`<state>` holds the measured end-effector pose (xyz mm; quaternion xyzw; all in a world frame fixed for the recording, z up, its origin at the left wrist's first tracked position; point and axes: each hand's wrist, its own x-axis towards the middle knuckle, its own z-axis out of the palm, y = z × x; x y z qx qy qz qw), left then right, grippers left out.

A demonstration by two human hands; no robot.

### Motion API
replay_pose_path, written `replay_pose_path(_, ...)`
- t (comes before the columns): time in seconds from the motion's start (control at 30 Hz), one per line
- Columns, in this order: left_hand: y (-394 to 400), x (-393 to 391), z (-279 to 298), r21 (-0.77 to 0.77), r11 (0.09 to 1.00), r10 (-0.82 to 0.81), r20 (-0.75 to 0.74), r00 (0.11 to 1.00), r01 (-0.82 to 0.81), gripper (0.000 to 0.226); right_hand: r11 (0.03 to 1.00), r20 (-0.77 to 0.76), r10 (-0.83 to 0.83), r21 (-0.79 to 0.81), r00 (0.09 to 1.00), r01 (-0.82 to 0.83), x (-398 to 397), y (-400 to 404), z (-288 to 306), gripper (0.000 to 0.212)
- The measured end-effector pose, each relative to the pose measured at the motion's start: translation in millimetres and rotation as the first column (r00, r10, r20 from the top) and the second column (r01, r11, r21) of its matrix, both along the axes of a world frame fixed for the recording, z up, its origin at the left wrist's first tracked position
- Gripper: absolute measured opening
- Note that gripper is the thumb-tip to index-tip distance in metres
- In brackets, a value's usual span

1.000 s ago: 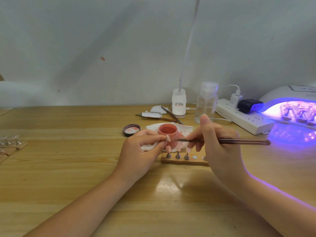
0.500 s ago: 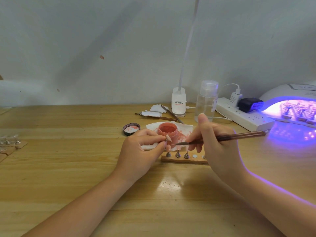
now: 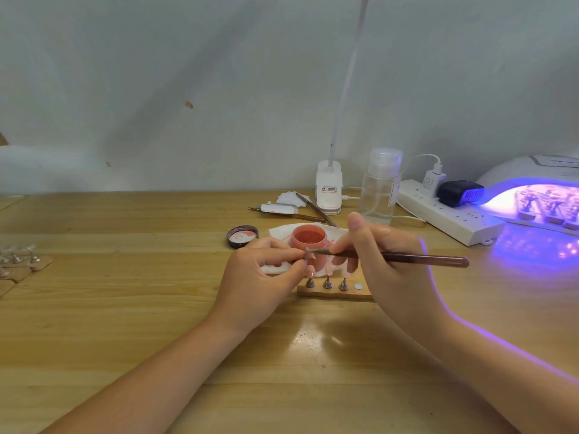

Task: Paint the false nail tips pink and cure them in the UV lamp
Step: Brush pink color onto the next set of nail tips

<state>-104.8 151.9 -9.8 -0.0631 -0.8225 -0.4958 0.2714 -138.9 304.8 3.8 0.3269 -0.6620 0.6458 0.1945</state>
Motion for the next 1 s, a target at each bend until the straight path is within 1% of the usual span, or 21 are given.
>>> replay_pose_path(0.13,0.2,0.5,0.4,0.005,1.000,-0.016,0.005,1.000,0.016,0.026,0.999,0.055,0.000,-0.053,0.998,0.003,-0.1,2.2,0.0,0.047)
replay_pose_path(0.23,-0.5,0.3,0.2,0.003,1.000,0.000,-0.004,1.000,0.000,0.028,1.000,0.004,-0.018,-0.025,1.000,0.018,-0.3,1.0,0.1,0.040)
replay_pose_path(0.33,-0.2,0.3,0.1,-0.003,1.000,-0.004,-0.010,1.000,0.004,0.030,1.000,0.048,-0.010,-0.011,0.999,0.010,1.0,2.2,-0.8,0.047)
replay_pose_path(0.43,-1.4,-0.5,0.0,-0.012,1.000,0.002,-0.029,1.000,-0.002,0.030,0.997,0.101,-0.030,-0.070,0.994,0.037,2.0,6.0,1.5,0.051)
replay_pose_path(0.57,-3.5,-1.1,0.3,0.015,1.000,-0.026,-0.058,0.998,0.027,0.018,0.985,0.136,-0.066,-0.148,0.988,0.086,1.5,6.4,3.4,0.052)
replay_pose_path(0.63,-3.4,-1.3,0.5,0.023,0.999,-0.034,-0.076,0.997,0.036,0.017,0.982,0.146,-0.061,-0.166,0.987,0.086,2.5,5.5,4.1,0.053)
replay_pose_path(0.77,-3.5,-0.9,0.9,0.009,0.999,-0.030,-0.098,0.995,0.031,0.017,0.987,0.108,-0.048,-0.145,0.993,0.064,5.0,4.4,3.9,0.045)
replay_pose_path(0.87,-3.4,-0.4,1.2,0.014,0.999,-0.033,-0.070,0.997,0.034,0.018,0.993,0.072,-0.068,-0.091,0.995,0.075,6.5,2.9,2.1,0.043)
replay_pose_path(1.0,-4.3,-1.0,0.9,-0.001,1.000,-0.017,-0.079,0.997,0.017,0.022,0.999,0.084,-0.028,-0.036,0.996,0.031,10.9,0.6,0.5,0.042)
